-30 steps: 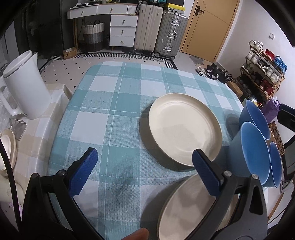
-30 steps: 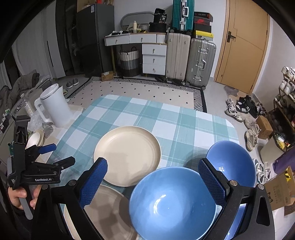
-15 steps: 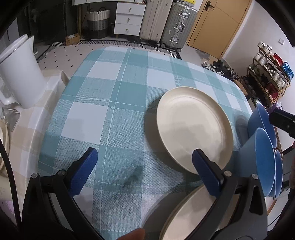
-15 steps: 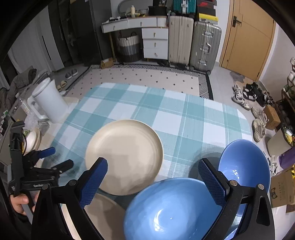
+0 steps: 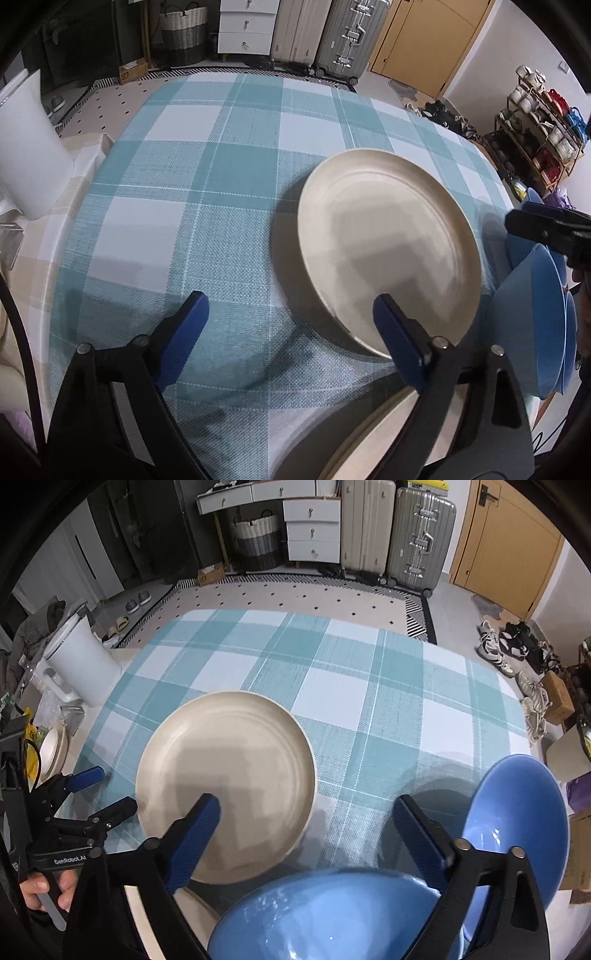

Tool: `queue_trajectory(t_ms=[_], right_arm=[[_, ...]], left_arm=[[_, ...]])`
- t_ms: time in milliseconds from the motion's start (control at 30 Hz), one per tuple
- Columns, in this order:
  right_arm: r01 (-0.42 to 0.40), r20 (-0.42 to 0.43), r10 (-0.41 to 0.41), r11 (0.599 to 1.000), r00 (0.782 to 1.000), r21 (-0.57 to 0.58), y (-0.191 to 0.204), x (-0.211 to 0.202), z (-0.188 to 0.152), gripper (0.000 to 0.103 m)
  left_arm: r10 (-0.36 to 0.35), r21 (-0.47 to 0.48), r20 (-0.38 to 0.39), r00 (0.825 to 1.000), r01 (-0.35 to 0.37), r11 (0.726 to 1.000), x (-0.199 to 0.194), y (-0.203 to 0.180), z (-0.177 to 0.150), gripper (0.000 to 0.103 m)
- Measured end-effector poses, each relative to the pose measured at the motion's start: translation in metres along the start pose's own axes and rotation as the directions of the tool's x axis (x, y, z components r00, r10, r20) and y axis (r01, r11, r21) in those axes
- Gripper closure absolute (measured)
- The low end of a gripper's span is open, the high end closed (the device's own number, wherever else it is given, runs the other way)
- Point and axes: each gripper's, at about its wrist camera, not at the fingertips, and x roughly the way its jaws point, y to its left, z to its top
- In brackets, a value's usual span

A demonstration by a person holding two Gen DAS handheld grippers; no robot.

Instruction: Organize plates and bowls

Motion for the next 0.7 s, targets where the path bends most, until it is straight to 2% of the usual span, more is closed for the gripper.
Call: queue_trajectory(t_ms=[200, 233, 400, 467, 700], right_arm=[[-0.042, -0.044, 0.042, 0.999, 0.998, 0.008, -0.004, 0.018, 0.007, 0.022], [-0.049, -0.052, 0.050, 0.999, 0.997, 0.009, -0.004, 0.021, 0.008, 0.028], [-0.075, -0.080, 0.075, 0.997, 0.994, -0.002, 0.001, 0.032, 0.008, 0.032], [-0.075, -0.094, 0.075, 0.997, 0.993, -0.003, 0.003, 0.037, 0.009, 0.037], [-0.058, -0.142, 0.055, 0.998, 0.988, -0.020, 0.006, 0.053, 0.009, 0.044]], left_arm=[[-0.003, 0.011, -0.011, 1.000, 0.003, 1.000, 0.007, -0.001, -0.001, 0.025], [-0.006, 0.009, -0.013, 1.000, 0.006, 1.000, 0.009, -0.001, -0.001, 0.026], [-0.017, 0.010, -0.024, 1.000, 0.017, 1.000, 0.014, -0.002, -0.002, 0.038], [-0.022, 0.011, -0.028, 0.999, 0.022, 1.000, 0.015, -0.002, -0.002, 0.042], [-0.036, 0.019, -0.035, 0.999, 0.036, 0.999, 0.019, -0.005, -0.004, 0.050]])
